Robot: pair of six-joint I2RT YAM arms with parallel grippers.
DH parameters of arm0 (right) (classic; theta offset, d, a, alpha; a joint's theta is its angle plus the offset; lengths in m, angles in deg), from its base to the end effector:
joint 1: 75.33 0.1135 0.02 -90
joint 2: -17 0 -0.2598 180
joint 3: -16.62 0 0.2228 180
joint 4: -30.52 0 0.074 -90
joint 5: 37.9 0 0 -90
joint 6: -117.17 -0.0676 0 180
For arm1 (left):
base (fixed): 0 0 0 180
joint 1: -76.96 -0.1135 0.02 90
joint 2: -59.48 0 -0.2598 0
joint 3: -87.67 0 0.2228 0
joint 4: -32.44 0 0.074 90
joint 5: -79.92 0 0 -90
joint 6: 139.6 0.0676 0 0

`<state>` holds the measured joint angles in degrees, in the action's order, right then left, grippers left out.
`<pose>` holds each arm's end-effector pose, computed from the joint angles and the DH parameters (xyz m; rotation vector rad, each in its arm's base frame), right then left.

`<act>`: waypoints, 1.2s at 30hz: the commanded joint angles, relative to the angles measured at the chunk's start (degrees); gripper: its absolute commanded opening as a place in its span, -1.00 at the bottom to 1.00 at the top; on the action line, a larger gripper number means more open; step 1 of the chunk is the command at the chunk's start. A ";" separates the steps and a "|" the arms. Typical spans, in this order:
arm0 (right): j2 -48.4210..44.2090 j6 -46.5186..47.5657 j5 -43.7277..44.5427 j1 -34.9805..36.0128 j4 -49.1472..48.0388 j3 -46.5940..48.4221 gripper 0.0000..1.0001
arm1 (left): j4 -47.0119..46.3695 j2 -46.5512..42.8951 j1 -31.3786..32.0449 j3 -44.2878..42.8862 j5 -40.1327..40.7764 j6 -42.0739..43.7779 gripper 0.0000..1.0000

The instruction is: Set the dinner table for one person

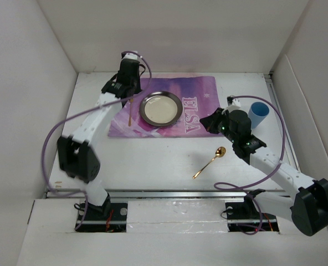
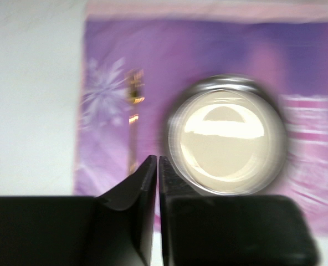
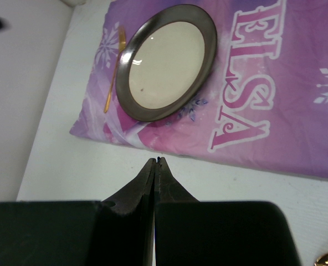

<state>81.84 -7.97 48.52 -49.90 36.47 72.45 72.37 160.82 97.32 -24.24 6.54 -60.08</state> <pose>0.2387 0.1182 0.2772 0.1158 1.9033 0.7896 0.3921 -0.1249 0.3411 0.0021 2.0600 -0.0302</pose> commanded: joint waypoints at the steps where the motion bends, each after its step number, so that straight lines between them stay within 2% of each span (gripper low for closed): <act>1: -3.04 0.60 5.76 0.67 4.37 -0.03 -1.00 | -3.92 -19.22 9.77 6.62 0.88 -2.08 -1.00; 3: -4.62 -0.02 6.56 0.67 7.55 -1.61 -1.00 | -5.41 -28.85 13.54 14.88 -2.45 -4.62 -1.00; 4: -5.59 -0.37 6.39 1.20 11.39 -2.93 -1.00 | -7.33 -31.79 13.57 17.95 -7.95 -5.59 -1.00; 5: -7.78 -1.59 6.39 1.20 12.82 -5.55 -1.00 | -8.40 -34.95 13.57 24.33 -10.79 -6.82 -1.00; 6: -8.84 -2.13 6.39 1.20 14.58 -7.06 -1.00 | -9.36 -41.07 13.57 27.61 -13.34 -8.23 -1.00; 8: -11.65 -4.05 5.95 1.20 19.33 -10.74 -1.00 | -11.04 -46.47 13.57 34.98 -19.14 -9.20 -1.00; 10: -13.59 -6.08 4.03 1.20 23.62 -12.60 -1.00 | -10.78 -52.98 13.57 38.53 -21.27 -10.17 -0.86; 11: -16.73 -8.87 1.49 1.20 26.17 -14.17 -0.98 | -10.35 -59.53 13.57 42.55 -21.37 -10.35 -0.67; 12: -16.76 -8.90 1.46 1.20 26.19 -14.19 -0.98 | -10.34 -59.59 13.57 42.59 -21.37 -10.35 -0.57; 13: -17.55 -10.12 1.81 1.20 28.37 -14.54 -0.80 | -10.08 -61.42 13.57 43.37 -21.46 -10.26 -0.49; 15: -19.56 -11.97 5.13 1.20 31.36 -13.76 -0.59 | -8.15 -66.59 13.57 44.70 -21.37 -9.04 -0.33; 16: -19.57 -12.32 6.63 1.20 33.90 -13.32 -0.35 | -6.66 -68.19 13.57 44.87 -20.85 -8.51 -0.30; 18: -17.22 -13.29 7.61 1.20 35.94 -12.26 -0.19 | -5.43 -72.92 13.57 45.49 -19.36 -6.93 -0.27; 21: -12.21 -15.05 6.13 1.20 33.33 -11.47 -0.18 | -5.07 -78.81 13.57 47.50 -18.21 -5.78 -0.25; 24: -3.34 -17.24 5.24 2.77 31.13 -10.15 -0.18 | -6.38 -83.30 13.57 51.10 -17.24 -5.95 -0.25; 27: 2.21 -19.61 7.79 3.92 28.93 -8.92 -0.16 | -9.11 -85.25 13.57 55.06 -19.16 -6.57 -0.25; 30: 5.12 -21.73 8.67 4.54 27.08 -9.01 -0.16 | -9.28 -84.90 13.57 54.72 -20.40 -5.96 -0.25; 32: 8.09 -22.26 9.55 4.54 27.07 -8.13 -0.18 | -9.46 -84.90 13.57 54.81 -20.84 -5.61 -0.25; 36: 12.40 -23.66 9.64 5.07 28.47 -6.11 -0.36 | -9.73 -85.86 13.57 54.89 -21.46 -5.60 -0.25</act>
<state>91.39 -29.65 56.13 -45.68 63.75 65.04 65.84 75.95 110.98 31.06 -13.61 -66.53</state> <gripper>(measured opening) 0.328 0.371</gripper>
